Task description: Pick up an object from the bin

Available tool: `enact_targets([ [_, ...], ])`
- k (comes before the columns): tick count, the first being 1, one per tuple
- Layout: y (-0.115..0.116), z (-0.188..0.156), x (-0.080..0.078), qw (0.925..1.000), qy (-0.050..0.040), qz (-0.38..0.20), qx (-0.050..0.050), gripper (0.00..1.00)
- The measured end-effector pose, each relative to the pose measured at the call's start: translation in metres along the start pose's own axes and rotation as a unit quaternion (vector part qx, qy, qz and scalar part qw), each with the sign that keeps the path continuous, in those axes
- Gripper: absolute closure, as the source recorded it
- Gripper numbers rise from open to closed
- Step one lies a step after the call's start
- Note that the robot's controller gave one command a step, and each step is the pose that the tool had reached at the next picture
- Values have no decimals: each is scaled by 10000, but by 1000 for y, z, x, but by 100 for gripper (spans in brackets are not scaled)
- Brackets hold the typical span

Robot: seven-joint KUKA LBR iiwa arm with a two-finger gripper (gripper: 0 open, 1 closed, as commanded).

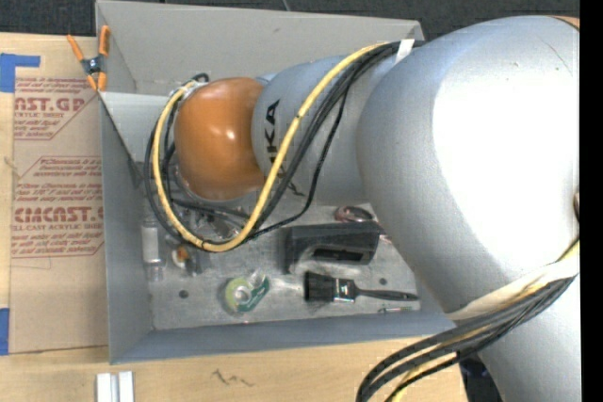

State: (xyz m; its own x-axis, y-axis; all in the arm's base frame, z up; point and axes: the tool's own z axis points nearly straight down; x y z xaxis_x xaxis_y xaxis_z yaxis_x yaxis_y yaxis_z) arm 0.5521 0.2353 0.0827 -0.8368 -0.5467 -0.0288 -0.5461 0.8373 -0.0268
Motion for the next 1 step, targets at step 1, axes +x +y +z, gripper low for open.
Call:
enact_targets([
  [1,-23,-184,-7,9999,89,37,-121,100],
])
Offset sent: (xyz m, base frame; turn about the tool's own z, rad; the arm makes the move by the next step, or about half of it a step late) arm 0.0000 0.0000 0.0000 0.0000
